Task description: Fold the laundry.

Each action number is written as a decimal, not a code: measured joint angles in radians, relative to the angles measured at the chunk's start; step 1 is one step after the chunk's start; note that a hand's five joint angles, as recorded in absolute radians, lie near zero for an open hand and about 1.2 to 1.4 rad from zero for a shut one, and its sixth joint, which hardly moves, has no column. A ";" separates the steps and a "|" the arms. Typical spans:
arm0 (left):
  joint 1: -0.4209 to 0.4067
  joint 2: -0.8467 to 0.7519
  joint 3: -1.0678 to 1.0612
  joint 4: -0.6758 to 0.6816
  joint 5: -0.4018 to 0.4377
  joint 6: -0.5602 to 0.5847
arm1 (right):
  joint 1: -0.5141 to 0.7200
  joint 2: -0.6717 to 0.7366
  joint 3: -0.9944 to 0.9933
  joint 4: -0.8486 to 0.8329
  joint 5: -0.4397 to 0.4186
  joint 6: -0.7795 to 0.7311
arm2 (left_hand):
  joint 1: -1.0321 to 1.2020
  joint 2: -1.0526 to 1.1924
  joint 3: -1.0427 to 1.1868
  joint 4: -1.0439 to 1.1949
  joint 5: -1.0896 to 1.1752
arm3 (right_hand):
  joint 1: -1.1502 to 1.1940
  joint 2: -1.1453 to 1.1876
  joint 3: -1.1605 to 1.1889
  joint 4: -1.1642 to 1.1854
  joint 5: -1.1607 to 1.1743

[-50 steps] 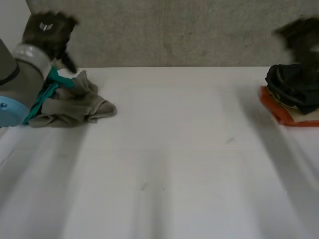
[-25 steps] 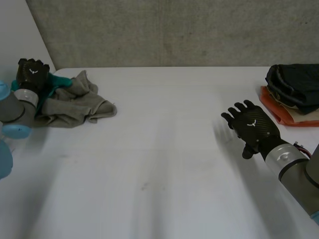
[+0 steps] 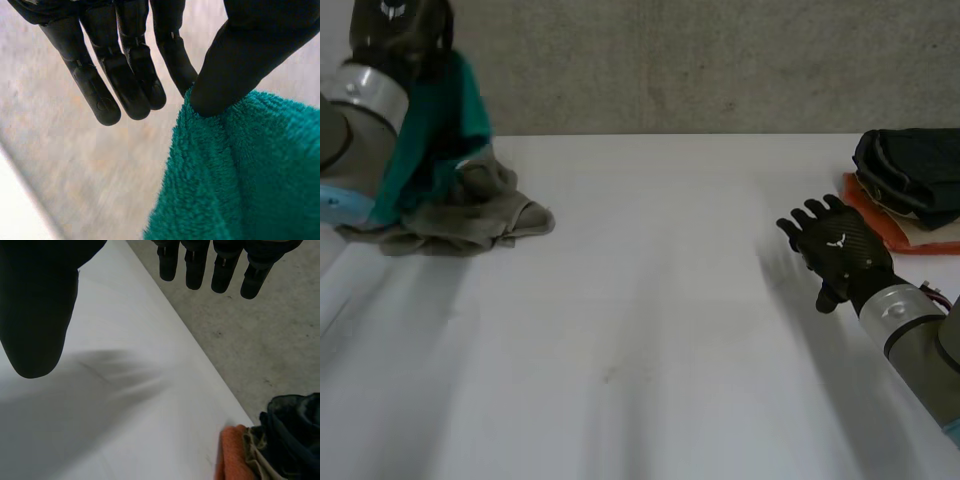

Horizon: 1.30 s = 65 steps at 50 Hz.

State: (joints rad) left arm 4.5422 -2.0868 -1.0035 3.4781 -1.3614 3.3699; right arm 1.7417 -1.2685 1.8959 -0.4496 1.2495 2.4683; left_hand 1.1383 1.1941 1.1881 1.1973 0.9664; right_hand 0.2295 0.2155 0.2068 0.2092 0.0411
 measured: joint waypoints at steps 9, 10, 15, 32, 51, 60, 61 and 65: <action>-0.200 0.224 -0.188 -0.013 0.031 -0.392 | -0.001 -0.039 -0.010 0.002 0.054 0.016 | 0.000 0.000 0.000 0.000 0.001 | 0.000 0.000 0.000 0.000 0.000; -0.232 0.228 -0.212 -0.013 0.036 -0.440 | -0.001 -0.047 -0.012 0.003 0.061 0.029 | 0.000 0.000 0.000 0.000 0.006 | 0.000 0.000 0.000 0.000 0.000; -0.353 0.160 -0.264 -0.015 0.036 -0.528 | -0.002 -0.064 -0.024 0.011 0.070 0.083 | 0.000 0.000 0.000 0.000 0.010 | 0.000 0.000 0.000 0.000 0.000; -0.522 -0.021 -0.242 -0.161 -0.097 -0.302 | -0.014 -0.077 -0.069 0.128 0.069 0.144 | -0.827 -0.889 -0.877 -0.897 -0.846 | 0.000 0.000 0.000 0.000 0.000; -0.440 0.104 -0.591 -0.136 -0.206 0.018 | 0.085 0.087 -0.321 0.568 0.031 0.504 | -0.827 -0.923 -0.914 -0.925 -0.875 | 0.000 0.000 0.000 0.000 0.000; -0.463 -0.079 -0.500 -0.123 -0.190 0.119 | 0.164 0.167 -0.305 0.470 0.039 0.444 | -0.640 -0.726 -0.722 -0.728 -0.671 | 0.221 0.235 0.243 0.240 0.240; -0.468 -0.100 -0.476 -0.123 -0.189 0.123 | 0.169 0.170 -0.301 0.457 0.040 0.440 | -0.587 -0.678 -0.674 -0.680 -0.623 | 0.397 0.413 0.417 0.413 0.394; -0.492 -0.145 -0.402 -0.118 -0.189 0.123 | 0.169 0.165 -0.286 0.396 0.047 0.432 | -0.032 -0.106 -0.104 -0.106 -0.058 | 0.847 0.954 0.964 0.966 0.933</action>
State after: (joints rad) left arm 4.0502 -2.2322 -1.4051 3.3602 -1.5505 3.4926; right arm 1.9110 -1.1038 1.6098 -0.0537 1.2964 2.9006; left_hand 1.1063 1.0884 1.0836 1.0909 0.9080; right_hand 1.0770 1.1699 1.1704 1.1753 0.9740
